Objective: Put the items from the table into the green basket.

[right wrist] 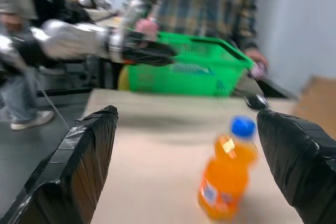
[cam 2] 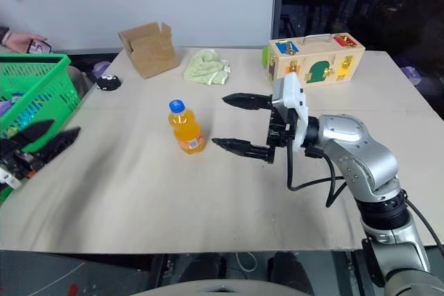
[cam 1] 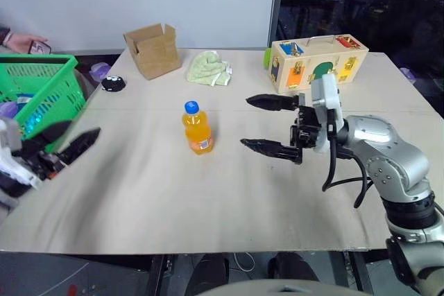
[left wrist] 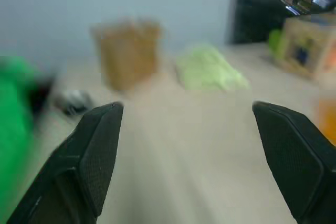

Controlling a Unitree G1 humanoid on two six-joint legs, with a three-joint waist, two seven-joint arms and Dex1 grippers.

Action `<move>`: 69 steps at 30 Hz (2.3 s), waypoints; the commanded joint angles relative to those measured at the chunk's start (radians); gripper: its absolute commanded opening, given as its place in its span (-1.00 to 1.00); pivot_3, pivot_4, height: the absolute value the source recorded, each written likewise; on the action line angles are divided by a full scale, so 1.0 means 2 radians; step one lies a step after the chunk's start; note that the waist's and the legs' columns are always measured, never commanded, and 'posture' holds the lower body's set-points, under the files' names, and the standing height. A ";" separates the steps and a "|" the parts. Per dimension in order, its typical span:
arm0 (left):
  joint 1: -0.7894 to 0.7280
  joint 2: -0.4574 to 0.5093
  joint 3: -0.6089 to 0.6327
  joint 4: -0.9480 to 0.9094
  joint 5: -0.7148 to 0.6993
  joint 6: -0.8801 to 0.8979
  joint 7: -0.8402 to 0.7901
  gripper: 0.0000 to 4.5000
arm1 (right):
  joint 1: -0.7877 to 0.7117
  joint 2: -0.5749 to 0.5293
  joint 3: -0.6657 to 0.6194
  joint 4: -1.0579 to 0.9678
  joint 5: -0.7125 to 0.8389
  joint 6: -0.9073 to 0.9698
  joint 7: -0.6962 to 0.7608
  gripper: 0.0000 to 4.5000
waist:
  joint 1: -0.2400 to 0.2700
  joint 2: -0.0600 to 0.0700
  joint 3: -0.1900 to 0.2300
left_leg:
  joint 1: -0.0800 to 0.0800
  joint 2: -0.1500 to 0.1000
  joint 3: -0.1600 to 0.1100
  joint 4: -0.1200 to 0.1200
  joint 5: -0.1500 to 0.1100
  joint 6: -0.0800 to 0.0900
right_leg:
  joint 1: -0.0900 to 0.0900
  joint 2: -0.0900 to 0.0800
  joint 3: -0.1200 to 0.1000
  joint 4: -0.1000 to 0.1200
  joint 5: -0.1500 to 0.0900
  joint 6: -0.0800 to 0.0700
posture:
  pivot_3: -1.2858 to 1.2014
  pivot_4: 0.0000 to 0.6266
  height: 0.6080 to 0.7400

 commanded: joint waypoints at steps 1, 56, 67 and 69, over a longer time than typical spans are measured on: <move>-0.001 0.000 -0.021 -0.070 0.010 0.009 -0.001 0.82 | 0.008 -0.015 -0.014 -0.025 -0.007 -0.009 -0.005 1.00 | 0.004 0.001 0.001 | 0.000 0.000 0.000 0.000 0.000 0.000 | 0.000 0.000 0.000 0.000 0.000 0.000 | 0.10 -1.00 1.00; -0.103 -0.088 0.156 -0.076 0.217 -0.043 0.275 0.38 | -0.055 0.046 0.046 0.049 -0.022 -0.052 0.029 1.00 | 0.015 0.001 0.002 | 0.001 0.001 -0.003 0.001 0.000 0.000 | 0.004 0.001 -0.004 -0.001 0.001 0.002 | 0.28 -1.00 1.00; -0.093 -0.014 0.161 0.045 0.244 -0.070 0.239 0.38 | -0.066 0.068 0.053 0.082 -0.036 -0.063 0.055 1.00 | 0.101 -0.003 -0.001 | 0.000 0.001 -0.004 0.001 -0.001 -0.004 | 0.004 -0.001 -0.010 -0.003 -0.002 -0.001 | 0.29 -1.00 1.00; -0.127 0.014 0.128 0.122 0.261 -0.107 0.227 0.38 | -0.063 0.066 0.050 0.070 -0.035 -0.057 0.047 1.00 | 0.106 -0.003 -0.001 | -0.001 0.002 -0.004 0.001 -0.001 -0.004 | 0.004 -0.002 -0.011 -0.003 -0.003 -0.001 | 0.26 -1.00 1.00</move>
